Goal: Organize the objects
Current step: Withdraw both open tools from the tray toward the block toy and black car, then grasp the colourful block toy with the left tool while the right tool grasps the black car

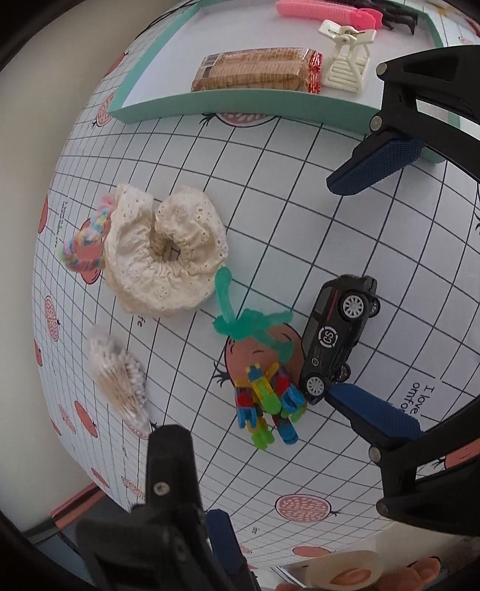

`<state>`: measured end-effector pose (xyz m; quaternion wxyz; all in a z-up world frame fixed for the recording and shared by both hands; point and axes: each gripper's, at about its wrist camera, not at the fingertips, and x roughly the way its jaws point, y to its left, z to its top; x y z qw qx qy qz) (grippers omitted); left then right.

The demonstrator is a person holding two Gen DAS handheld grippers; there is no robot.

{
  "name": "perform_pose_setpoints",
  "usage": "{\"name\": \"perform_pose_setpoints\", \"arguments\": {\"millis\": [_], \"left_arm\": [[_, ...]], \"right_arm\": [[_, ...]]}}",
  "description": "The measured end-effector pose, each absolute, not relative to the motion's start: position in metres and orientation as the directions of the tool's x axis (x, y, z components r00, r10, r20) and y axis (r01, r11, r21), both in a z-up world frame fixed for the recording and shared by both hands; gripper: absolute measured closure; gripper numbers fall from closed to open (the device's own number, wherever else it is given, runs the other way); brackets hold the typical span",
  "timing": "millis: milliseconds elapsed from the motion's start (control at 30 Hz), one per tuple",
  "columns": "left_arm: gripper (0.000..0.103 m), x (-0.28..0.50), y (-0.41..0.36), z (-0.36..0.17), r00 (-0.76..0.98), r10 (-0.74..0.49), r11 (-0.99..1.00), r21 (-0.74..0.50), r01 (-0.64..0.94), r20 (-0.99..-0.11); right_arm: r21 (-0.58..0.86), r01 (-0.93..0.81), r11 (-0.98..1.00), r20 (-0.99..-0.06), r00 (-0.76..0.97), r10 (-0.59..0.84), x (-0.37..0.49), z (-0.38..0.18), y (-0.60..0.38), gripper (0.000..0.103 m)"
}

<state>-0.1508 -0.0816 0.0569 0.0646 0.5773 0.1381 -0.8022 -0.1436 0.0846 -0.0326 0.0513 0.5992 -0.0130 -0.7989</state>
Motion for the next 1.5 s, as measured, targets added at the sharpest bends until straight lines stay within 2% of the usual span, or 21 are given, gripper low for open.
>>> {"name": "perform_pose_setpoints", "arguments": {"millis": [300, 600, 700, 800, 900, 933, 967, 1067, 1200, 1267, 1333, 1500], "left_arm": [[0.000, -0.152, -0.070, 0.047, -0.278, 0.087, -0.963, -0.152, 0.221, -0.957], [0.000, -0.154, -0.060, 0.036, -0.267, 0.093, -0.968, -0.150, 0.203, -0.959], [0.000, -0.155, -0.057, 0.032, -0.258, 0.091, -0.971, -0.144, 0.192, -0.962], [0.000, -0.154, -0.056, 0.031, -0.263, 0.092, -0.970, -0.146, 0.195, -0.960], [0.005, -0.153, -0.057, 0.034, -0.277, 0.094, -0.969, -0.152, 0.195, -0.956], [0.008, -0.153, -0.057, 0.035, -0.279, 0.093, -0.969, -0.151, 0.195, -0.956], [0.010, -0.153, -0.058, 0.035, -0.280, 0.092, -0.969, -0.150, 0.195, -0.956], [0.012, -0.152, -0.058, 0.034, -0.275, 0.099, -0.969, -0.155, 0.192, -0.956], [0.013, -0.152, -0.052, 0.035, -0.275, 0.096, -0.971, -0.150, 0.185, -0.957], [0.017, -0.152, -0.050, 0.035, -0.275, 0.096, -0.973, -0.149, 0.177, -0.957], [0.022, -0.153, -0.048, 0.035, -0.274, 0.093, -0.975, -0.144, 0.169, -0.957], [0.027, -0.154, -0.046, 0.031, -0.262, 0.089, -0.978, -0.134, 0.159, -0.961]], "right_arm": [[0.087, -0.012, -0.996, -0.950, -0.303, -0.079, -0.139, -0.027, 0.118, 0.000], [0.119, 0.081, -0.990, -0.946, -0.292, -0.138, -0.143, -0.033, 0.093, 0.002], [0.127, 0.098, -0.987, -0.948, -0.281, -0.150, -0.143, -0.038, 0.084, 0.007], [0.121, 0.112, -0.986, -0.950, -0.276, -0.148, -0.143, -0.039, 0.082, 0.017], [0.115, 0.120, -0.986, -0.952, -0.271, -0.143, -0.143, -0.040, 0.079, 0.026], [0.105, 0.125, -0.987, -0.953, -0.272, -0.136, -0.143, -0.040, 0.078, 0.030], [0.099, 0.127, -0.987, -0.953, -0.274, -0.130, -0.143, -0.039, 0.078, 0.040], [0.113, 0.120, -0.986, -0.954, -0.264, -0.142, -0.142, -0.038, 0.080, 0.052], [0.122, 0.120, -0.985, -0.957, -0.251, -0.149, -0.141, -0.037, 0.084, 0.058], [0.140, 0.114, -0.984, -0.956, -0.242, -0.164, -0.140, -0.037, 0.086, 0.064], [0.157, 0.113, -0.981, -0.958, -0.224, -0.179, -0.140, -0.037, 0.086, 0.064], [0.183, 0.121, -0.976, -0.959, -0.198, -0.204, -0.139, -0.037, 0.085, 0.064]]}}
